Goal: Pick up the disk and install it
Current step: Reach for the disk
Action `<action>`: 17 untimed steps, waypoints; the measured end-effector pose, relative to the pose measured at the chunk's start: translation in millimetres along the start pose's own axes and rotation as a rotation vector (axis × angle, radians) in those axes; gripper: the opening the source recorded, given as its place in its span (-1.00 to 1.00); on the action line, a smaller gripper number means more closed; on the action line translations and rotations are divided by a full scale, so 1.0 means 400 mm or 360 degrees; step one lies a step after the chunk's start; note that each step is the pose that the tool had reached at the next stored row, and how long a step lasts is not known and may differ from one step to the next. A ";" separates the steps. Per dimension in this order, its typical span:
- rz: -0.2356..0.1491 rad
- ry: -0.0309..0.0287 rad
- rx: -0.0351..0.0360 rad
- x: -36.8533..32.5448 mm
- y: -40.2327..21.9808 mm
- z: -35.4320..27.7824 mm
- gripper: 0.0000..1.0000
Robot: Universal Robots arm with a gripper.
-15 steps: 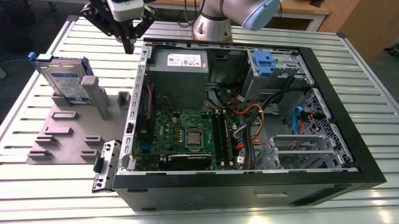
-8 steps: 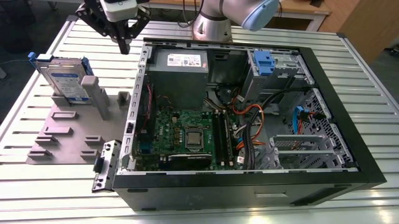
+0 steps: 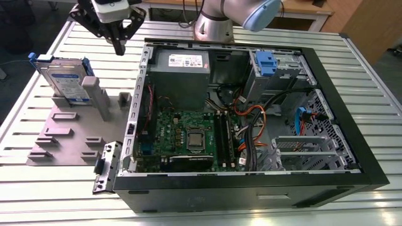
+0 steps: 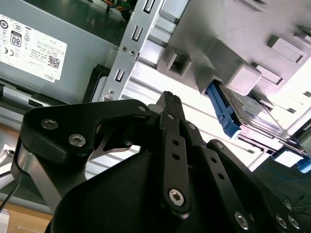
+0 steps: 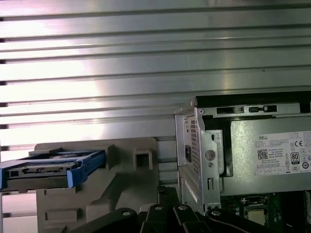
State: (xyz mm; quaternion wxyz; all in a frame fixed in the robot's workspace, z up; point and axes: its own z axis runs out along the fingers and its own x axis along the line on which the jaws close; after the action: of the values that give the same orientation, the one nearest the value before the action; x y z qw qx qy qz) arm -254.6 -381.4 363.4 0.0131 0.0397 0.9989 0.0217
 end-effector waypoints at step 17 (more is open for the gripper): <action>0.0002 -0.00003 0.0000 0.080 0.007 0.005 -0.79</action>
State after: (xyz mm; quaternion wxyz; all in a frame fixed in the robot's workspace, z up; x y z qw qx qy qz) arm -286.4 -376.0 360.7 0.0132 0.0404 0.9989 0.0217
